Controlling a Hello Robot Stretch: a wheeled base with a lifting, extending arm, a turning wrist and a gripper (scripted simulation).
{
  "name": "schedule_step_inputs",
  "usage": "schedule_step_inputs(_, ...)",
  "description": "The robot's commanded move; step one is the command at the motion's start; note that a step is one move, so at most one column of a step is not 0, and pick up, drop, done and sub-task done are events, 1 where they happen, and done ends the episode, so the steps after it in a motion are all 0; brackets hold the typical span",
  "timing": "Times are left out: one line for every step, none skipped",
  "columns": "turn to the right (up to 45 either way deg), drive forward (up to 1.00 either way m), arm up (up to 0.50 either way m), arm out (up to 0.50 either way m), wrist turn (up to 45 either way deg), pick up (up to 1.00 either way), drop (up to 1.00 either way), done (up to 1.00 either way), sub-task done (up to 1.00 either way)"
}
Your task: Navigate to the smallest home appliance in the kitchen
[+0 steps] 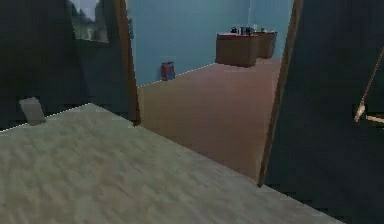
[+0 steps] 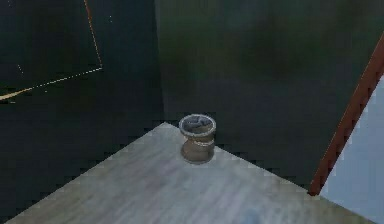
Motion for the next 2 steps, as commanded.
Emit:
schedule_step_inputs(0.0,1.0,0.0,0.0,0.0,0.0,0.0,0.0,0.0)
schedule_step_inputs(3.0,0.0,0.0,0.0,0.0,0.0,0.0,0.0,0.0)
